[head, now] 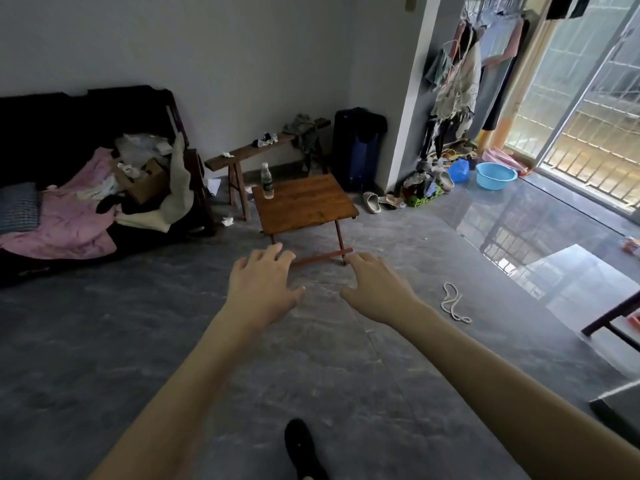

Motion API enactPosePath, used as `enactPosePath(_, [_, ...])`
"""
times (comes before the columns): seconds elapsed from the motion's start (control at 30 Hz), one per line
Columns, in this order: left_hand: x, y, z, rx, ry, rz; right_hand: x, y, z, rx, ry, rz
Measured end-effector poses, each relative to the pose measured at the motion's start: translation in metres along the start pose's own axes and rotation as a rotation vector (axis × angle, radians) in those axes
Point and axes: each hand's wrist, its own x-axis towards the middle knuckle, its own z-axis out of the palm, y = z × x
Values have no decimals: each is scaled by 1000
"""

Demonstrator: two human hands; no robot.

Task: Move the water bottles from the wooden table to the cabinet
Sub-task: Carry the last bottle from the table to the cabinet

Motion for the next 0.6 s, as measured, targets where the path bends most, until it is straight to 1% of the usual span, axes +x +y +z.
enactPosePath(0.2, [112, -37, -16, -26, 55, -44, 124, 3, -22, -12, 55, -31])
enactPosePath(0.33, [187, -52, -22, -36, 50, -27, 201, 5, -29, -4, 18, -9])
enactPosePath(0.6, [308, -73, -32, 0, 44, 24, 315, 12, -53, 90, 18, 0])
